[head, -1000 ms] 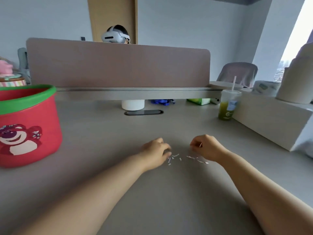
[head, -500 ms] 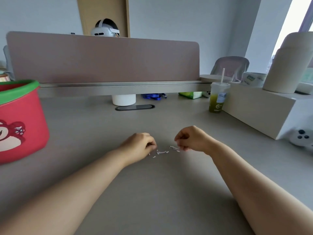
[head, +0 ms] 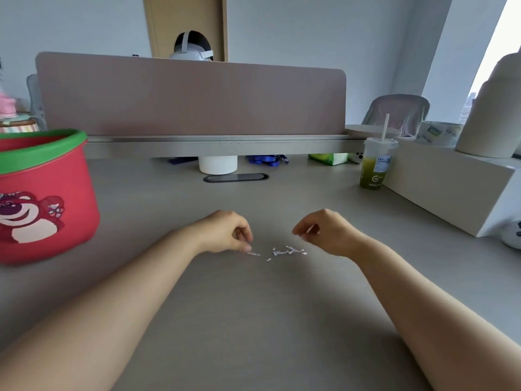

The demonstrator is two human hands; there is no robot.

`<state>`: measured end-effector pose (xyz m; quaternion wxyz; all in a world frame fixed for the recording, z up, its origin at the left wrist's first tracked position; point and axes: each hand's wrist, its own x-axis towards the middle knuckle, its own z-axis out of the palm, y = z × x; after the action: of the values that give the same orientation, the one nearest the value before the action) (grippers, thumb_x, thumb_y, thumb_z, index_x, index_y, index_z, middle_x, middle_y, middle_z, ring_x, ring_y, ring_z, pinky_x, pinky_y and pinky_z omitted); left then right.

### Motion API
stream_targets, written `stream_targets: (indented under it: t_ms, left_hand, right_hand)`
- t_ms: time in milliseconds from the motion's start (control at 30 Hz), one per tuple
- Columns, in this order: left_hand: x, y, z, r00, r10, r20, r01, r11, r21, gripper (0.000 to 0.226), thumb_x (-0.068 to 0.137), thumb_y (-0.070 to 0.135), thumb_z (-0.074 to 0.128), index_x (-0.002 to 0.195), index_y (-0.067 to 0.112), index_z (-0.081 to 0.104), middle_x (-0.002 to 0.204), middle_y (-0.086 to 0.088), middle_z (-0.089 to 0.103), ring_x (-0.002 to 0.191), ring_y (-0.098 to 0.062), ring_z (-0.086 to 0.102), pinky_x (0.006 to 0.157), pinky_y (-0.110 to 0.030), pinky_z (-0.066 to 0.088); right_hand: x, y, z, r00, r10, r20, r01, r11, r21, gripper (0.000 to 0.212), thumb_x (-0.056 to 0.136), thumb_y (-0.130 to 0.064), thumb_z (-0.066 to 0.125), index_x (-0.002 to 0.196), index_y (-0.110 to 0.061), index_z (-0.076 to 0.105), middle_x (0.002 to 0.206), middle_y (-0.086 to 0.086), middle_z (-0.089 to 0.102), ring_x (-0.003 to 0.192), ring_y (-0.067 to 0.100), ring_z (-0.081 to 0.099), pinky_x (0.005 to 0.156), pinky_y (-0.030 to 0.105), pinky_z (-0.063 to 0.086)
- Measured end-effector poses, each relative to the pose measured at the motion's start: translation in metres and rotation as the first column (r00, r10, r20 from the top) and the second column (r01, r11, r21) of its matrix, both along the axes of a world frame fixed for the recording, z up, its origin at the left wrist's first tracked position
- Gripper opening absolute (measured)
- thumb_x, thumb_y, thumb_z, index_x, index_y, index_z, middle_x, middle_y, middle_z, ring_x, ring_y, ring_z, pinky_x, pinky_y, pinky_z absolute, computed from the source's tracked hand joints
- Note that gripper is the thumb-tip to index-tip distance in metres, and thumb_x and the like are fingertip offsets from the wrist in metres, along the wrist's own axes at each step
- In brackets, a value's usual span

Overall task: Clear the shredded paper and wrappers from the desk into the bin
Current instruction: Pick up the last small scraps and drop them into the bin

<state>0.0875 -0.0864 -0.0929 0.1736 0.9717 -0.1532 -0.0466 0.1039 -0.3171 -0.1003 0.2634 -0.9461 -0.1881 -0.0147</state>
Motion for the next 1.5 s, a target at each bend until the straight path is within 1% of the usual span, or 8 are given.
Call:
stream_targets:
  t_ms: [133,233,367,533,667,933,1267,1500]
  left_hand:
    - [-0.001,0.014,0.009,0.981,0.134,-0.142,-0.094,0.961,0.262,0.030,0.077,0.029,0.071,0.101,0.016,0.059,0.101,-0.004,0.065,0.088,-0.022,0.062,0.079,-0.028,0.049]
    - [-0.003,0.000,0.002,0.970,0.066,-0.233,-0.064,0.998,0.017,0.013,0.082,0.019,0.067,0.091,0.017,0.057,0.080,0.000,0.065,0.063,-0.013,0.059,0.061,-0.021,0.050]
    - [0.002,-0.016,-0.004,0.995,-0.008,-0.097,0.001,0.998,-0.068,0.011,0.081,0.014,0.067,0.092,0.014,0.066,0.073,0.004,0.063,0.050,0.006,0.053,0.046,-0.004,0.039]
    - [-0.001,0.001,0.004,0.991,0.027,-0.133,-0.027,1.000,0.004,0.037,0.072,0.027,0.077,0.105,0.016,0.063,0.091,0.007,0.059,0.072,-0.004,0.055,0.057,-0.009,0.040]
    - [-0.010,-0.014,-0.005,0.996,0.052,-0.068,-0.049,0.997,0.051,0.065,0.063,0.046,0.079,0.117,0.018,0.056,0.104,0.004,0.057,0.087,-0.012,0.056,0.082,-0.023,0.046]
    - [-0.001,-0.042,-0.020,0.989,0.067,0.135,-0.075,0.996,0.055,0.030,0.081,0.034,0.066,0.103,0.014,0.064,0.110,-0.008,0.066,0.102,-0.025,0.060,0.083,-0.030,0.046]
    - [-0.005,-0.038,-0.042,0.962,0.021,0.273,-0.034,0.998,0.043,0.022,0.092,0.028,0.049,0.103,0.010,0.057,0.114,-0.011,0.060,0.106,-0.030,0.055,0.085,-0.035,0.043]
    - [-0.004,-0.015,-0.014,0.923,0.168,0.346,-0.066,0.956,-0.286,0.015,0.090,0.018,0.053,0.094,0.005,0.060,0.091,-0.008,0.065,0.088,-0.026,0.059,0.070,-0.026,0.038]
  right_hand:
    - [-0.001,-0.014,0.005,0.991,-0.110,-0.076,0.095,0.979,-0.181,0.025,0.079,0.000,0.053,0.093,-0.010,0.071,0.086,0.007,0.066,0.077,0.018,0.059,0.064,0.023,0.046]
    - [-0.007,0.007,0.003,0.994,-0.016,-0.111,0.001,0.991,-0.132,0.021,0.077,-0.001,0.060,0.093,-0.009,0.071,0.089,0.010,0.070,0.077,0.014,0.058,0.062,0.016,0.044]
    - [-0.009,0.028,-0.001,0.996,0.036,-0.080,-0.038,0.999,-0.019,0.020,0.079,0.000,0.061,0.095,-0.007,0.070,0.095,0.012,0.070,0.077,0.014,0.058,0.070,0.019,0.048]
    - [-0.003,-0.001,0.006,0.988,0.034,-0.150,-0.035,0.999,-0.003,0.023,0.074,-0.005,0.070,0.096,-0.011,0.070,0.088,0.004,0.068,0.072,0.009,0.059,0.062,0.009,0.045]
    - [-0.005,0.008,0.001,0.971,0.113,-0.212,-0.125,0.991,-0.044,0.032,0.068,-0.015,0.077,0.099,-0.014,0.069,0.085,-0.002,0.065,0.072,0.008,0.056,0.068,0.019,0.044]
    - [-0.001,0.027,-0.013,0.991,0.124,-0.041,-0.123,0.992,0.029,0.020,0.072,-0.021,0.075,0.090,-0.014,0.071,0.083,-0.002,0.062,0.068,0.006,0.053,0.056,0.005,0.039]
    - [-0.005,0.034,-0.026,0.983,0.142,0.117,-0.121,0.978,-0.170,0.017,0.089,-0.021,0.053,0.097,-0.009,0.062,0.106,0.011,0.064,0.100,0.026,0.057,0.081,0.027,0.041]
    - [0.001,0.038,0.000,0.999,0.036,0.040,-0.046,0.960,0.278,0.012,0.088,-0.016,0.055,0.077,-0.016,0.057,0.064,-0.007,0.052,0.057,0.007,0.048,0.049,0.005,0.038]
